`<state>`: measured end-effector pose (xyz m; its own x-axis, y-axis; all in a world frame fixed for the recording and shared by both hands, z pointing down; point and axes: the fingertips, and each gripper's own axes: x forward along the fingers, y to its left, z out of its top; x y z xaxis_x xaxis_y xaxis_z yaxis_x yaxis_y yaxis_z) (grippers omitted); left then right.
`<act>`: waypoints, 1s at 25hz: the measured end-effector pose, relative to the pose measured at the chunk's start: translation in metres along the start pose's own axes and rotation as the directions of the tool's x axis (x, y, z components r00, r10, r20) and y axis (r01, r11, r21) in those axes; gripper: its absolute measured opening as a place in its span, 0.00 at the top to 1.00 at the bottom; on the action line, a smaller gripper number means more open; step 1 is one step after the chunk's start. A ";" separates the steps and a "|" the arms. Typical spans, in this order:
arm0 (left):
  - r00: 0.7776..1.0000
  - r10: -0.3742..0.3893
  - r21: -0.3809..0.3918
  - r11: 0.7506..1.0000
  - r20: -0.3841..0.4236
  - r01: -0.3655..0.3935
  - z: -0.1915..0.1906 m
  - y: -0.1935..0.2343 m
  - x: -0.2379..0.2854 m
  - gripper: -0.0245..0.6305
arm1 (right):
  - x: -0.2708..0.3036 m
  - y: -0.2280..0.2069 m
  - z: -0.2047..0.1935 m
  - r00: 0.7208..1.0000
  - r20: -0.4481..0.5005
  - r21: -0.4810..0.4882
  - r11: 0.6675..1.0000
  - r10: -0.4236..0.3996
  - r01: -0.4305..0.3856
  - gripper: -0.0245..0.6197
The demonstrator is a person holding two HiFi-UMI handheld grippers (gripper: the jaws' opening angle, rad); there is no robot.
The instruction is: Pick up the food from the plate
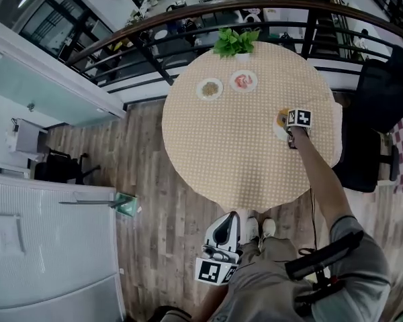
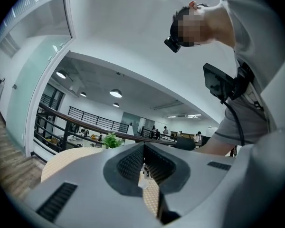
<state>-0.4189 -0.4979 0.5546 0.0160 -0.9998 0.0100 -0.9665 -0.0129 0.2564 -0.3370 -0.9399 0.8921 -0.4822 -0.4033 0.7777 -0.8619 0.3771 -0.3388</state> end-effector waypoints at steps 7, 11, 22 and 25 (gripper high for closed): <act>0.998 0.058 -0.055 0.997 -0.030 -0.059 -0.023 0.023 -0.002 0.95 | 0.041 -0.018 0.000 0.999 -0.029 0.229 0.973 0.038 -0.030 0.49; 0.996 0.066 -0.071 0.995 -0.058 -0.070 -0.039 0.031 -0.003 0.95 | 0.056 -0.023 -0.004 0.998 -0.068 0.228 0.974 0.008 0.008 0.45; 0.991 0.119 -0.080 0.989 -0.058 -0.123 -0.042 0.052 -0.006 0.95 | 0.068 -0.030 -0.024 0.993 -0.110 0.214 0.974 -0.048 0.071 0.44; 0.990 0.128 -0.081 0.988 -0.058 -0.132 -0.042 0.053 -0.008 0.95 | 0.068 -0.029 -0.024 0.992 -0.114 0.199 0.978 -0.047 0.069 0.44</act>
<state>-0.4597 -0.4900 0.6089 -0.0928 -0.9908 0.0987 -0.9361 0.1206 0.3305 -0.3409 -0.9585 0.9669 -0.4200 -0.3228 0.8482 -0.9072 0.1750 -0.3826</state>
